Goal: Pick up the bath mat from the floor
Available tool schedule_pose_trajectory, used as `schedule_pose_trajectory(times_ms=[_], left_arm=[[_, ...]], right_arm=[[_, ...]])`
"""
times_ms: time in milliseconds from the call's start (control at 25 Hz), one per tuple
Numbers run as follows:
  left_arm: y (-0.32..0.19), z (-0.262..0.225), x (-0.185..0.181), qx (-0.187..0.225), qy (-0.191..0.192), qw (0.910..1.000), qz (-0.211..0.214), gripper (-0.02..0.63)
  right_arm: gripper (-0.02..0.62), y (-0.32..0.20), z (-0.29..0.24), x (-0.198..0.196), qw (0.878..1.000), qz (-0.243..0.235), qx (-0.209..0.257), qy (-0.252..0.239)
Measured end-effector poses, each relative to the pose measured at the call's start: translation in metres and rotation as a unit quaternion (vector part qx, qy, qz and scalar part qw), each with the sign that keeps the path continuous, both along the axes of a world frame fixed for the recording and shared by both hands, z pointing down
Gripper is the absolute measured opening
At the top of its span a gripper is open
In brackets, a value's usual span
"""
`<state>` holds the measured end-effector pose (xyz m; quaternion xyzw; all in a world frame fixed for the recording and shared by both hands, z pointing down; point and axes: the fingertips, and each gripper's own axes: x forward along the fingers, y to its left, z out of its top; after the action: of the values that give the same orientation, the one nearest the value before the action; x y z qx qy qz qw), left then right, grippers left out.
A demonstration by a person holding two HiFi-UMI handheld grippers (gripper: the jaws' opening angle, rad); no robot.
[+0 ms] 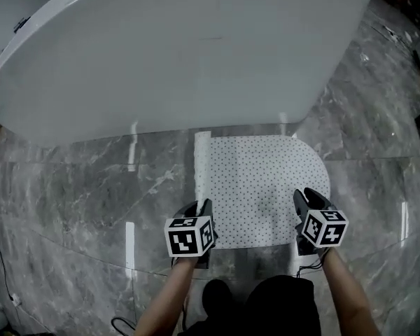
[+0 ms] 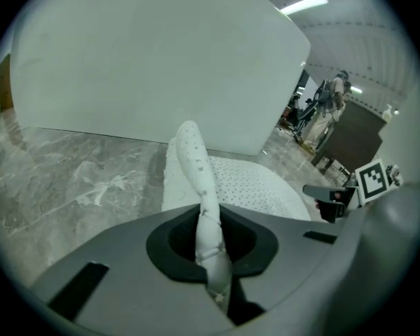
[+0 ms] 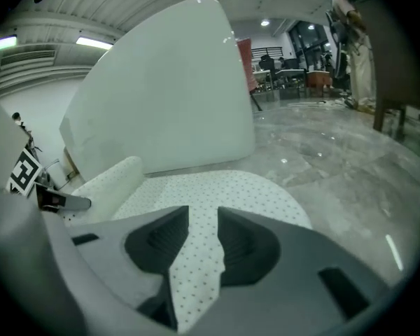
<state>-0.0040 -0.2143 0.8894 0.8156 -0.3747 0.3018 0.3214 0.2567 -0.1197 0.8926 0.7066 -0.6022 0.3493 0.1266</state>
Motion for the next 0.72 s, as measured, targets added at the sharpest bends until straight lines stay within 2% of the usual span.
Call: schedule_pose_trajectory(times_ms=[240, 360, 520, 640, 720], left_arm=[[0.015, -0.010, 0.051, -0.018, 0.036, 0.9989, 0.025, 0.020], [0.023, -0.011, 0.079, -0.032, 0.061, 0.9970, 0.035, 0.020], [0.033, -0.010, 0.111, -0.046, 0.085, 0.9935, 0.061, 0.020], [0.039, -0.009, 0.127, -0.053, 0.094, 0.9909, 0.082, 0.020], [0.041, -0.010, 0.134, -0.054, 0.096, 0.9899, 0.089, 0.020]], right_arm=[[0.113, 0.050, 0.003, 0.063, 0.998, 0.067, -0.009, 0.010], [0.112, 0.075, 0.012, 0.088, 0.994, 0.098, -0.036, 0.016], [0.127, 0.093, 0.034, 0.104, 0.992, 0.080, -0.095, 0.032], [0.155, 0.092, 0.045, 0.113, 0.991, 0.072, -0.113, 0.030], [0.183, 0.086, 0.051, 0.119, 0.990, 0.080, -0.116, 0.009]])
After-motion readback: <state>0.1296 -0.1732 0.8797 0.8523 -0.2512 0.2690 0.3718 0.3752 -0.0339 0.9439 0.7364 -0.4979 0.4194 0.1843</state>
